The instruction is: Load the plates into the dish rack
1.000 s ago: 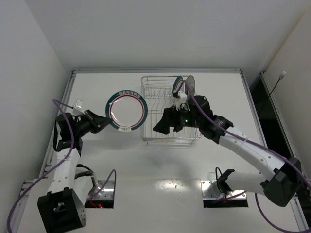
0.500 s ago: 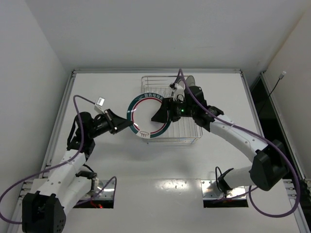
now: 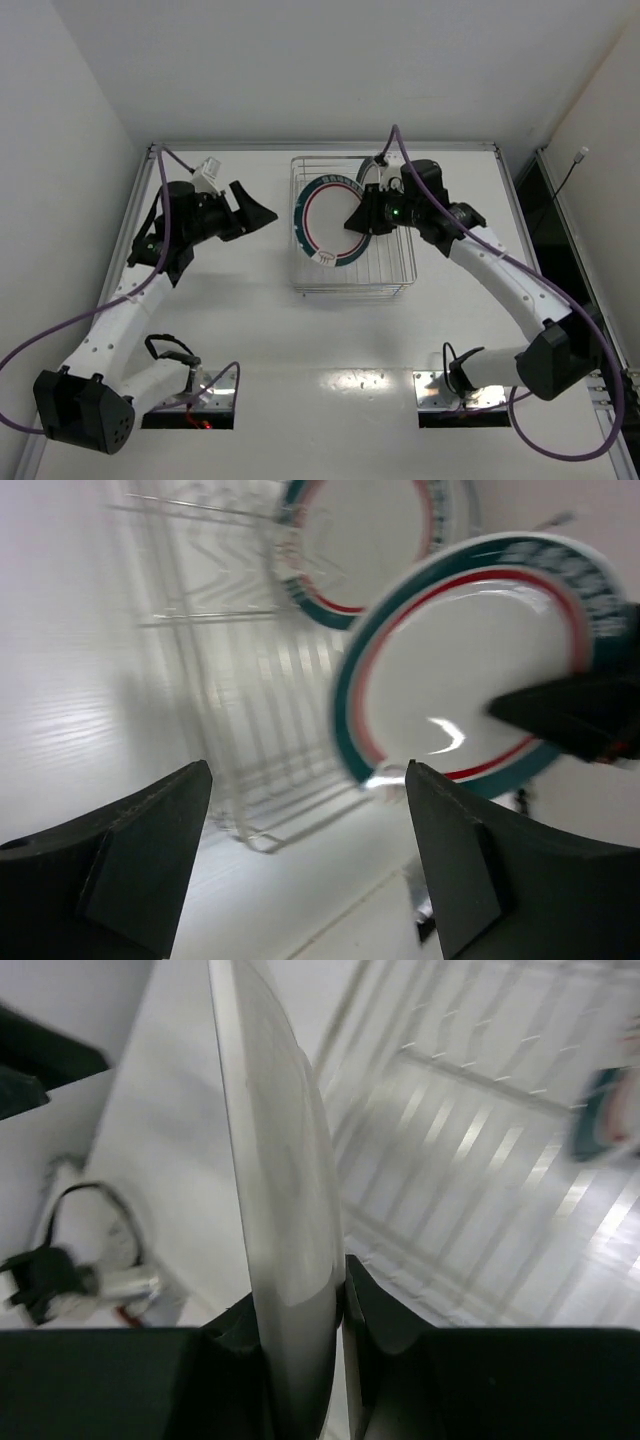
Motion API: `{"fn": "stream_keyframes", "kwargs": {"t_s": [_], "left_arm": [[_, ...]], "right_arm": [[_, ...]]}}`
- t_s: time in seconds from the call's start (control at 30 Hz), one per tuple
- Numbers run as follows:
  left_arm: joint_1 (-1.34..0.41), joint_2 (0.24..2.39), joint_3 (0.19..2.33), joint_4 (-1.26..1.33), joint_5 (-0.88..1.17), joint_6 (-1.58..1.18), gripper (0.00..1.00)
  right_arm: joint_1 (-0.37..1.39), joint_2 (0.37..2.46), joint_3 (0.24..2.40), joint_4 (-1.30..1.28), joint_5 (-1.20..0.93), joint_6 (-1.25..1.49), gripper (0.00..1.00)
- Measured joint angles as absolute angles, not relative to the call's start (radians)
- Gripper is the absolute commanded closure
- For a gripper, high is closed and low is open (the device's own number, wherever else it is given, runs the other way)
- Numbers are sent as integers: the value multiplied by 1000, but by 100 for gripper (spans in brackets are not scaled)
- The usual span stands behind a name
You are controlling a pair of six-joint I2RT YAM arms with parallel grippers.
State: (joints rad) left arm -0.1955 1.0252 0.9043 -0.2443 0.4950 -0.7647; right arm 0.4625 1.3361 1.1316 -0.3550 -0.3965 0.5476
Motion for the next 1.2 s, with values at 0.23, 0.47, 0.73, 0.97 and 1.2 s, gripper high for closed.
{"fn": "stream_keyframes", "kwargs": {"t_s": [0.23, 0.47, 0.73, 0.97, 1.2], "left_arm": [[-154, 1086, 979, -524, 152, -582, 24], [-149, 1019, 935, -608, -180, -535, 21], [-149, 962, 926, -596, -285, -524, 18], [-149, 998, 926, -597, -284, -523, 18], [-149, 999, 926, -597, -279, -513, 18]], "right_arm": [[443, 1380, 1380, -605, -7, 451, 100], [446, 1579, 1623, -707, 302, 385, 100], [478, 1805, 1696, -728, 396, 369, 100], [514, 1919, 1798, -776, 474, 374, 100], [521, 2048, 1879, -781, 519, 405, 93]]}}
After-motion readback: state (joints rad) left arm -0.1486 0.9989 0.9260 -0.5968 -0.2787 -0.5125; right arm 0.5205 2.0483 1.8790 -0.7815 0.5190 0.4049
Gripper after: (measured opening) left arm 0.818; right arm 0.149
